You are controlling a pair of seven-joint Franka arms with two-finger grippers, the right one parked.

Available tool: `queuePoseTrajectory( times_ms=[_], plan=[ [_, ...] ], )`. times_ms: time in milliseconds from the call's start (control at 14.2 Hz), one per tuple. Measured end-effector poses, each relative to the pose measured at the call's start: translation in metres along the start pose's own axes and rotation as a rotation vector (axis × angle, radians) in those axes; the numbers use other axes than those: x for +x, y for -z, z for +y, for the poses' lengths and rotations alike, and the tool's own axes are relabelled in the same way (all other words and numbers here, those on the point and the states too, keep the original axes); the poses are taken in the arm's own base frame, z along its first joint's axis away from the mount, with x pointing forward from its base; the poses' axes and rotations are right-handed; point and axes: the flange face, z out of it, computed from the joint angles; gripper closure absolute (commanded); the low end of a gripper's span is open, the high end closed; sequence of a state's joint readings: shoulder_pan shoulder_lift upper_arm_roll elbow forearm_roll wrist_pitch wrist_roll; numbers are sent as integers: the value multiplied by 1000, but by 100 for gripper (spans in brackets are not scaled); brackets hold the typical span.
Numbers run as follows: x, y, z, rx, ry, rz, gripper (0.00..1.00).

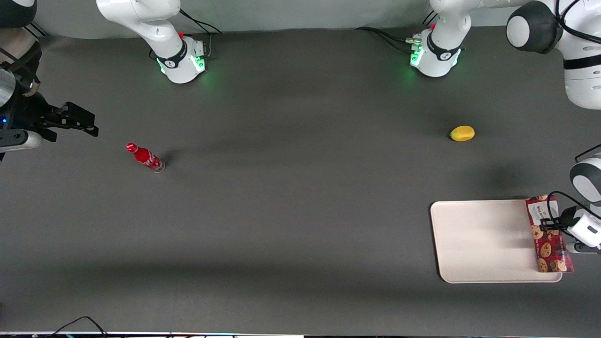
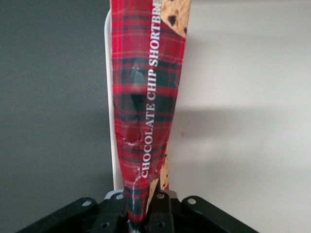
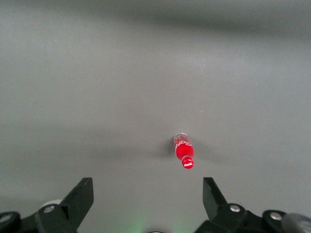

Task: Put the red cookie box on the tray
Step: 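Lower the box onto the tray and open the left gripper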

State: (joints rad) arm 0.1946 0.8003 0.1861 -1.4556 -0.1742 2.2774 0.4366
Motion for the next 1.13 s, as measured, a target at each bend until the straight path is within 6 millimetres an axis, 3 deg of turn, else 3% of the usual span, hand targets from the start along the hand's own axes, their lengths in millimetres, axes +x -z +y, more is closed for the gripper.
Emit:
queuePoseTrajectory(
  times_ms=[70, 141, 775, 986, 1127],
  plan=[
    [0, 0, 0, 0, 0, 0, 53],
    [0, 0, 0, 0, -1, 0, 1],
    [5, 4, -2, 18, -5, 39, 0],
    [11, 34, -2, 19, -6, 67, 0],
    [12, 75, 0, 2, -4, 69, 0]
  ],
)
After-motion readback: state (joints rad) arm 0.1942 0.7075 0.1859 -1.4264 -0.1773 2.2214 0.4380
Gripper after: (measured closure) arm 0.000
